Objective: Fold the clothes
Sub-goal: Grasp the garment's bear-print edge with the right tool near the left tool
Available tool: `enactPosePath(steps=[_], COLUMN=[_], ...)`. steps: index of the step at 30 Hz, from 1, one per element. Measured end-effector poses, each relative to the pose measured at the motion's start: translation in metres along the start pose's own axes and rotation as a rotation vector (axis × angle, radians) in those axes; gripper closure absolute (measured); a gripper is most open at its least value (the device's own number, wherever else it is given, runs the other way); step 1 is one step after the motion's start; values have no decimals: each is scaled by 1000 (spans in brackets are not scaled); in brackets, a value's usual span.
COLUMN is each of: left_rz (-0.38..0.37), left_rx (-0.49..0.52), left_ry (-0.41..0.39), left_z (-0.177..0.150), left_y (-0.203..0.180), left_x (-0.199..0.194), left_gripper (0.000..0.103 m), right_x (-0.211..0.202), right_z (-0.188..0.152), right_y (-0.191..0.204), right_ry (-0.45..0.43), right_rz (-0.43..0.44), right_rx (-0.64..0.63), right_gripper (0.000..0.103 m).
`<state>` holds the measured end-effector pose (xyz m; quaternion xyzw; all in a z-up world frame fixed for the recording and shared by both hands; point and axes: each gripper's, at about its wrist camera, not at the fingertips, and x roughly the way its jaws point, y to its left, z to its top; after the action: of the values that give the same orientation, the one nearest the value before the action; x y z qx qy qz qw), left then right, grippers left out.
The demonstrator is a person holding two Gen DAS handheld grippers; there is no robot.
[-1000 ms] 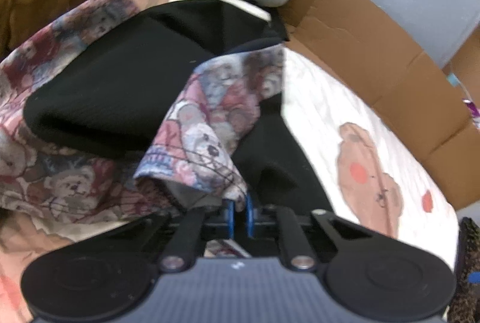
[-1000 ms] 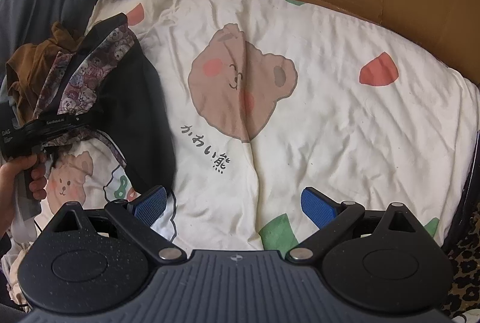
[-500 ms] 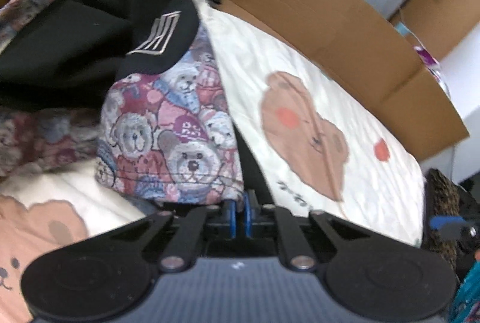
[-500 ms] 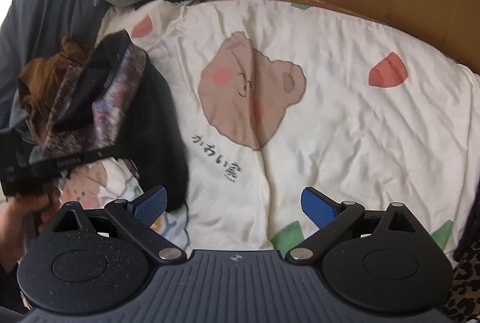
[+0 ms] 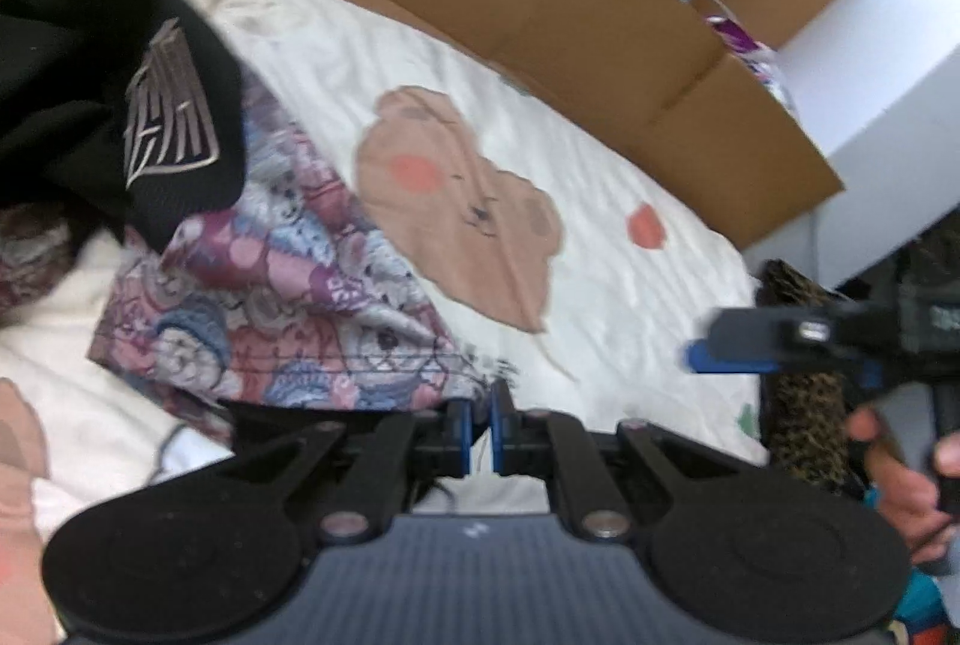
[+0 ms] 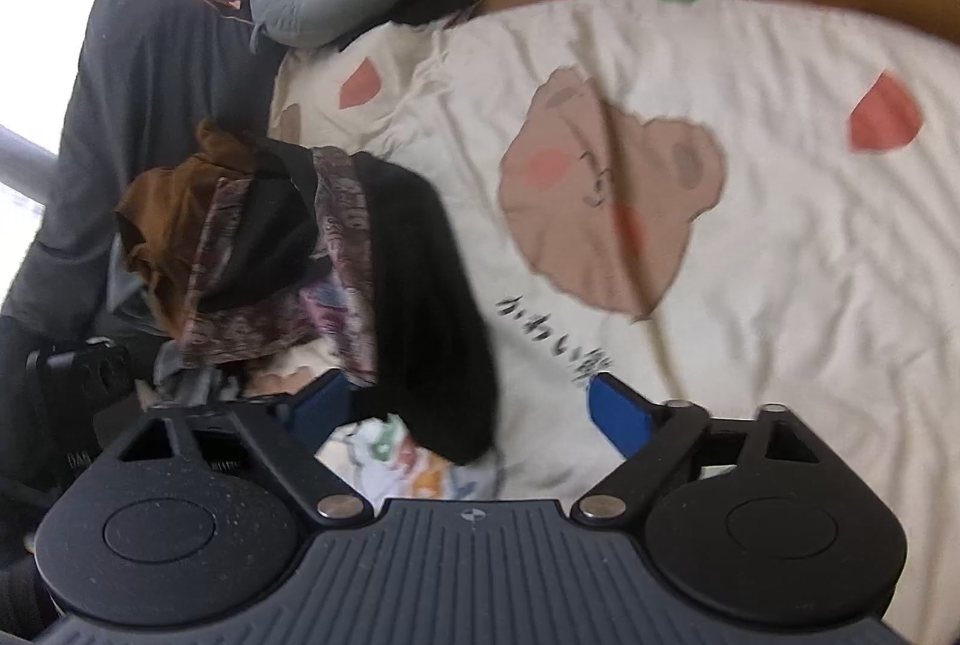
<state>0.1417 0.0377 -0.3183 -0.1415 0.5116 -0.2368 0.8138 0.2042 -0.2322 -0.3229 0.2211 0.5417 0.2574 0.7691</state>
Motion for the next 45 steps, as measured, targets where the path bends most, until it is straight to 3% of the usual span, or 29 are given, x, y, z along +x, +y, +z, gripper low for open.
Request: enactPosePath(steps=[4,6,11,15,21,26,28,29,36,45], left_rz=[-46,-49,-57,-79,-93,-107,-112,-116,-131,55], left_rx=[1,2,-22,-19,-14,-13,-10,-8,-1,6], left_ry=[0,9,17,11,17,14,12,13,37,55], left_z=[-8,-12,-20,-20,-21,-20,-21,-21,-20,-16], left_y=[-7,-7,-4,-6,-2,-1,-1,-2,5,47], left_x=[-3,-5,-5,-7,-10,-11,-11,-11,-14,-29], left_gripper=[97,97,97,98,99,99,99,99,98,90], right_x=[15,23,41,56,76,89,92,94,87,56], right_z=[-1,-3,-7,-9,-9,-8,-8,-7,-7,0], right_y=[-1,-1,9,18,25,29,33,36,47,21], right_ry=[30,49,95,135,168,199,215,227,233,164], right_rz=[55,66,95,110,115,108,106,105,50,-3], right_rx=[20,18,-12,-23,-37,-36,-51,-62,-169,-138], right_gripper=[30,41,44,59,70,70,79,94,101,102])
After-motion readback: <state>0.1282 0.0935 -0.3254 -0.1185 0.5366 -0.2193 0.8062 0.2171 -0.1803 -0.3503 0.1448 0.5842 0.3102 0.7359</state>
